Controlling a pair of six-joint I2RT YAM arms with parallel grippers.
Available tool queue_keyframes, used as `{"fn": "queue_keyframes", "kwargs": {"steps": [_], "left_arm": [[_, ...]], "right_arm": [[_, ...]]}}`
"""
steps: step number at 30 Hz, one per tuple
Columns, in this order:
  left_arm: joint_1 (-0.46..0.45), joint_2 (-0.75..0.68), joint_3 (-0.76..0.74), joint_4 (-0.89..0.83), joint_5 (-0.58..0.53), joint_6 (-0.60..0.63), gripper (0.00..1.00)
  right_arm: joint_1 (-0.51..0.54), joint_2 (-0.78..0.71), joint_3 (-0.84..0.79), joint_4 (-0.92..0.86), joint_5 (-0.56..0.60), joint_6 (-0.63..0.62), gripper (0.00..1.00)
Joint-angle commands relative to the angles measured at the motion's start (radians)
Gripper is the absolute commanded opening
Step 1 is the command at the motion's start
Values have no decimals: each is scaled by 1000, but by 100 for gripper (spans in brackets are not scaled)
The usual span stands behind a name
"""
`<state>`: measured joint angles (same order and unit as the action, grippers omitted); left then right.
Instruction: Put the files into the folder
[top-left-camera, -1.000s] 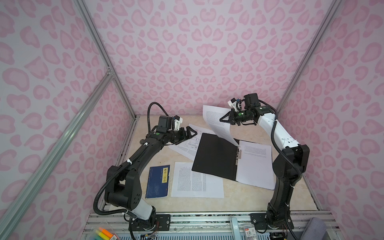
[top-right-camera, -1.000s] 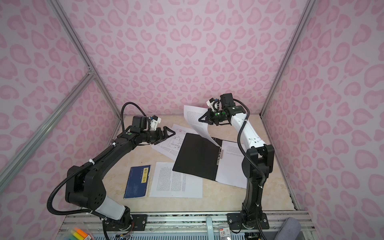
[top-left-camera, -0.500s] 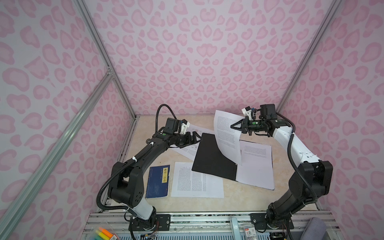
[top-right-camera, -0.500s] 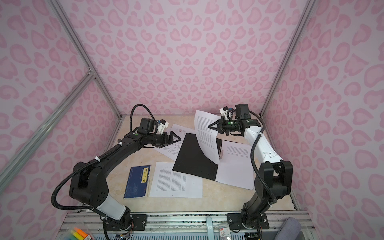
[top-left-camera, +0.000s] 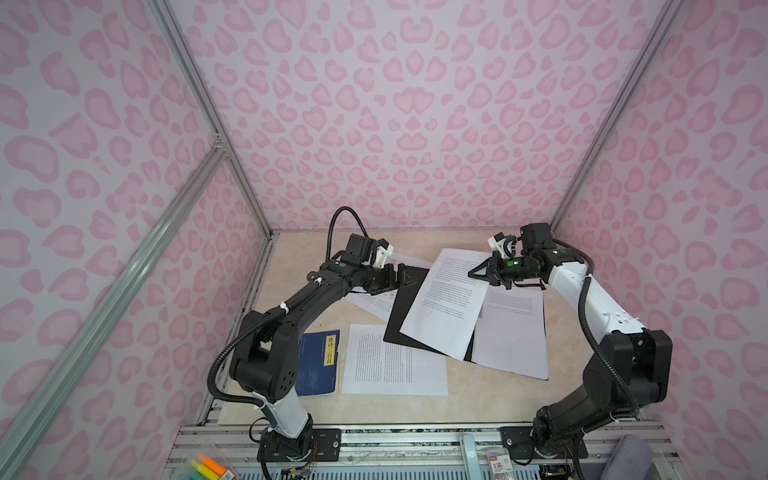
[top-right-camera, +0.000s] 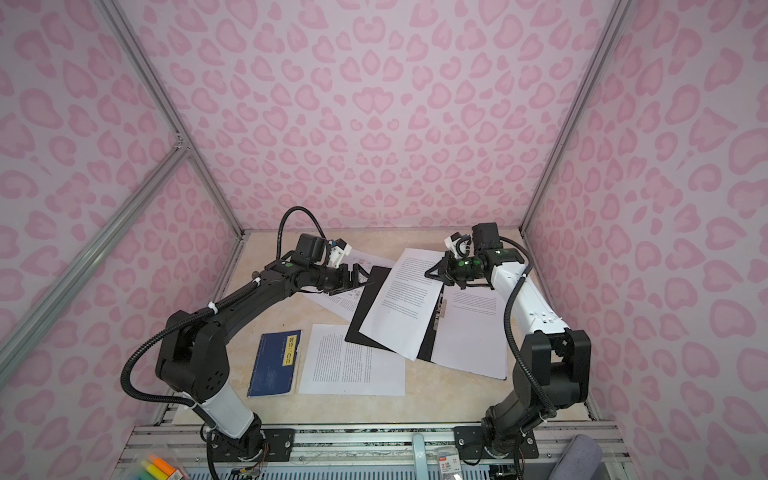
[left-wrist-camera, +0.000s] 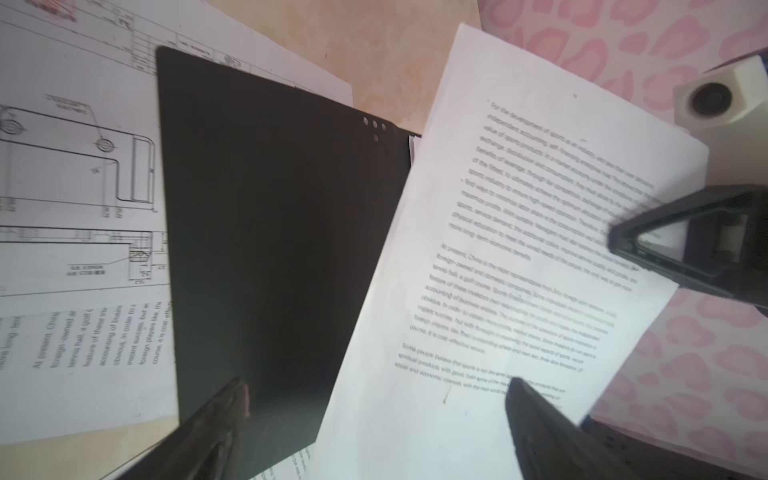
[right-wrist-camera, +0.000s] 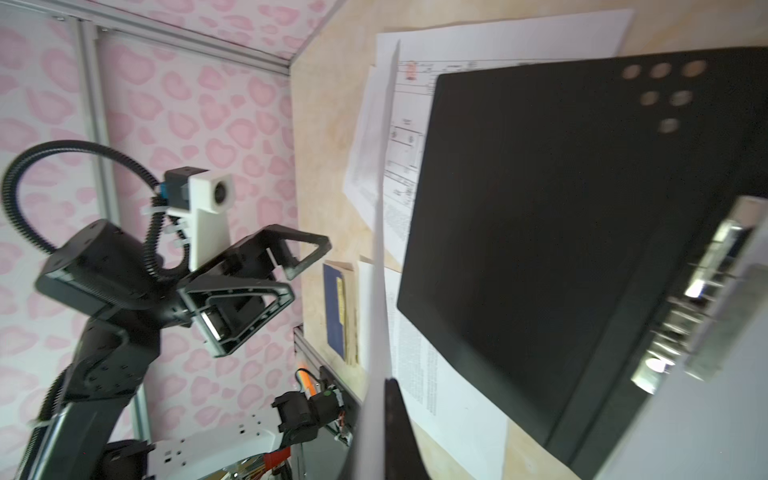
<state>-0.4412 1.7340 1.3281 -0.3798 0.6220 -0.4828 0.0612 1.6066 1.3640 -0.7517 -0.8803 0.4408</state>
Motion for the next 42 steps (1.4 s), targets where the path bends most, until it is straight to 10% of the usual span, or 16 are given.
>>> {"fn": "queue_keyframes", "kwargs": {"steps": [1,33,42], "left_arm": [[-50,41,11,-31,14,27,98],[-247,448,187,30,165,-45,98],[-241,484,134,47,111,-130,98]], "right_arm": [[-24,31,-16,-99,131,-148,0],[-84,377,209,-130,192,-295,0],[-159,189,-225,413,-1,80,44]]}}
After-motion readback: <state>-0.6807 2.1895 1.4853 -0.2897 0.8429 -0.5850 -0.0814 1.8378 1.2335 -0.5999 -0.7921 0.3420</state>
